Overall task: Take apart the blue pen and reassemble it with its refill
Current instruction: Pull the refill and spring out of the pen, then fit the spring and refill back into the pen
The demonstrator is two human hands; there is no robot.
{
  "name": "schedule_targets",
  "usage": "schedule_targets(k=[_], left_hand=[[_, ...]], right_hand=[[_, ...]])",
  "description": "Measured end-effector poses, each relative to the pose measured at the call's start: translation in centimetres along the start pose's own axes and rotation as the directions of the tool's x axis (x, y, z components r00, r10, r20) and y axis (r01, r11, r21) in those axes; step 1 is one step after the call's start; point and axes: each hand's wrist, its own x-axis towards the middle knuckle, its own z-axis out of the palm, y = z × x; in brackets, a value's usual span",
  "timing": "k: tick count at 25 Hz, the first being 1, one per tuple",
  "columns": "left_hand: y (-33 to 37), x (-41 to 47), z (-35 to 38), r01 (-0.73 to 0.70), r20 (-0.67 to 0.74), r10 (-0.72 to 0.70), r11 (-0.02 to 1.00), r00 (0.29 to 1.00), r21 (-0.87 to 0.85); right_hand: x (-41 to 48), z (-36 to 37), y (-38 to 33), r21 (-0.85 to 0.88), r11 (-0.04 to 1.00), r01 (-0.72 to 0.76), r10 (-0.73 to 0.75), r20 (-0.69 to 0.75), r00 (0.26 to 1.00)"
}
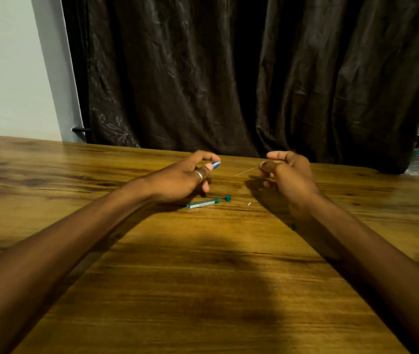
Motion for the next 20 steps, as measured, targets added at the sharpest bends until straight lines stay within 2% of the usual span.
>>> schedule_targets(k=[6, 12, 17, 20], left_hand=[[-0.3, -0.1, -0.1, -0.010, 0.051, 0.011, 1.000, 0.999, -0.025], [0.5, -0.3, 0.2, 0.129, 0.096, -0.116, 0.980, 0.989, -0.151], [1.1, -0.4, -0.1, 0.016, 0.075, -0.008, 0.994, 0.997, -0.108], [1.3, -0.6, -0.1, -0.002, 0.088, 0.010, 0.995, 0.996, -0.097]], right_hand=[[-0.3, 0.2, -0.2, 0.053, 0.997, 0.050, -0.051, 0.002, 0.999], [-0.4, 0.6, -0.4, 0.140, 0.985, 0.096, -0.102, 0.039, 0.994], [-0.7, 0.9, -0.6, 0.224, 0.968, 0.111, -0.131, 0.076, 0.989], [-0.8, 1.1, -0.5, 0.241, 0.962, 0.125, -0.151, 0.094, 0.984]])
